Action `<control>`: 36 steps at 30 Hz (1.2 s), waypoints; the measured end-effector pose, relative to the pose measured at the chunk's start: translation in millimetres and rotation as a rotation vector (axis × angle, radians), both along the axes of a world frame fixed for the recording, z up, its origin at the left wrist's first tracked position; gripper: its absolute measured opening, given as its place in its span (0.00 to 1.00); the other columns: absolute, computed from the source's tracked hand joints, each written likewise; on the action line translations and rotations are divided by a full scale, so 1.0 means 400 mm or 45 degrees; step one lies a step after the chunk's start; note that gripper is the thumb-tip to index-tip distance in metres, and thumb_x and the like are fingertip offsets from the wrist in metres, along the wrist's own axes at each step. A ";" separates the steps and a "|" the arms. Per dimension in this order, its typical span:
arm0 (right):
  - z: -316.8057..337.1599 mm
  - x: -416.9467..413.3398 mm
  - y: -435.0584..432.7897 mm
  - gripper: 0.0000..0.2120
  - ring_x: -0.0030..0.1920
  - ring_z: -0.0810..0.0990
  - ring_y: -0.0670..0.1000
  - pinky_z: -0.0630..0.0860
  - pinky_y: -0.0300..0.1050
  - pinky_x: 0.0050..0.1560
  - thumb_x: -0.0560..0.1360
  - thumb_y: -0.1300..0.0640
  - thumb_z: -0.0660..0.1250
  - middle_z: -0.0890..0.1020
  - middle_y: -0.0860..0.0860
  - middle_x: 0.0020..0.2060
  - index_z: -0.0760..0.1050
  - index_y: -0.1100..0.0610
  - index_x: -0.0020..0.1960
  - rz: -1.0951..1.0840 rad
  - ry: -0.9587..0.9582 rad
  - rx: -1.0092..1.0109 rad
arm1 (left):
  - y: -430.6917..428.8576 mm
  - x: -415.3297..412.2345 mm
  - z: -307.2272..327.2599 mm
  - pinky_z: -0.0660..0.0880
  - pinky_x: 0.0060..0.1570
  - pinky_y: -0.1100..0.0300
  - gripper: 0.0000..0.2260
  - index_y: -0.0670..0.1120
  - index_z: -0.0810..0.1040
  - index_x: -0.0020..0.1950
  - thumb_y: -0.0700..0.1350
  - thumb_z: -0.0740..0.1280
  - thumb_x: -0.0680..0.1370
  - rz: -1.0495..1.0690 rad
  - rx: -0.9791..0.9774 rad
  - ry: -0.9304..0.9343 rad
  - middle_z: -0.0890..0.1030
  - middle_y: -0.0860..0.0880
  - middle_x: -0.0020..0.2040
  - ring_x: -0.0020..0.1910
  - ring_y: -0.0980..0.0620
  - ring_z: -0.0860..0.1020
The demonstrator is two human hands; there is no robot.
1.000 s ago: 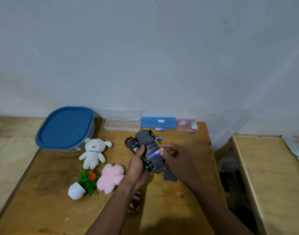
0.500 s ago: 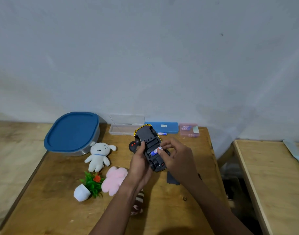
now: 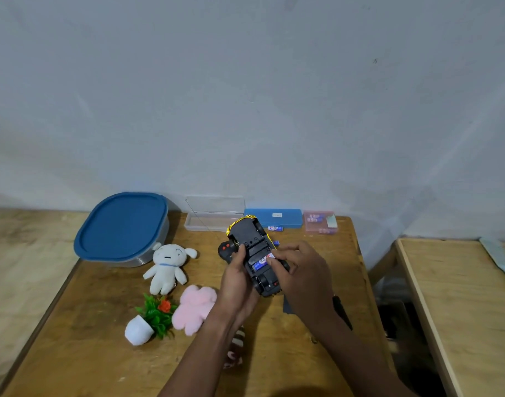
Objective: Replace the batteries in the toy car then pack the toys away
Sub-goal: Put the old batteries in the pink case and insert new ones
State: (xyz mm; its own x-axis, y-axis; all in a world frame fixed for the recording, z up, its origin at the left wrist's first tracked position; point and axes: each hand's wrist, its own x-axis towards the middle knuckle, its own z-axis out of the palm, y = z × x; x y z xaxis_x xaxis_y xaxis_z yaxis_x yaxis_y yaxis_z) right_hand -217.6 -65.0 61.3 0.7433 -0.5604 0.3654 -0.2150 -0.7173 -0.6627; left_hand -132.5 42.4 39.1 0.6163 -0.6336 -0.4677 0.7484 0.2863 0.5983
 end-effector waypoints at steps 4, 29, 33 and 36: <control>-0.027 -0.007 0.001 0.08 0.39 0.79 0.43 0.77 0.40 0.32 0.77 0.51 0.68 0.80 0.44 0.50 0.84 0.52 0.50 0.020 0.068 -0.215 | 0.001 0.002 -0.002 0.77 0.56 0.47 0.25 0.41 0.78 0.67 0.56 0.52 0.85 -0.033 -0.012 -0.001 0.82 0.39 0.62 0.57 0.43 0.82; -0.159 0.213 -0.125 0.07 0.41 0.79 0.48 0.72 0.42 0.39 0.75 0.56 0.70 0.82 0.49 0.47 0.84 0.52 0.51 0.193 0.212 -0.152 | 0.046 0.163 -0.124 0.83 0.50 0.43 0.24 0.42 0.69 0.74 0.55 0.58 0.84 0.187 0.246 0.209 0.78 0.36 0.68 0.62 0.37 0.79; -0.247 0.279 -0.183 0.13 0.51 0.81 0.58 0.74 0.47 0.49 0.71 0.60 0.68 0.84 0.53 0.51 0.84 0.51 0.53 0.274 0.713 -0.337 | 0.062 0.181 -0.128 0.82 0.51 0.43 0.24 0.42 0.69 0.75 0.55 0.57 0.84 0.154 0.215 0.310 0.76 0.36 0.69 0.63 0.36 0.78; -0.271 0.300 -0.187 0.15 0.58 0.76 0.57 0.72 0.49 0.56 0.74 0.59 0.65 0.82 0.52 0.57 0.80 0.51 0.59 0.353 0.842 -0.444 | 0.064 0.189 -0.120 0.81 0.52 0.42 0.23 0.42 0.69 0.75 0.54 0.57 0.84 0.120 0.173 0.343 0.75 0.35 0.70 0.64 0.36 0.77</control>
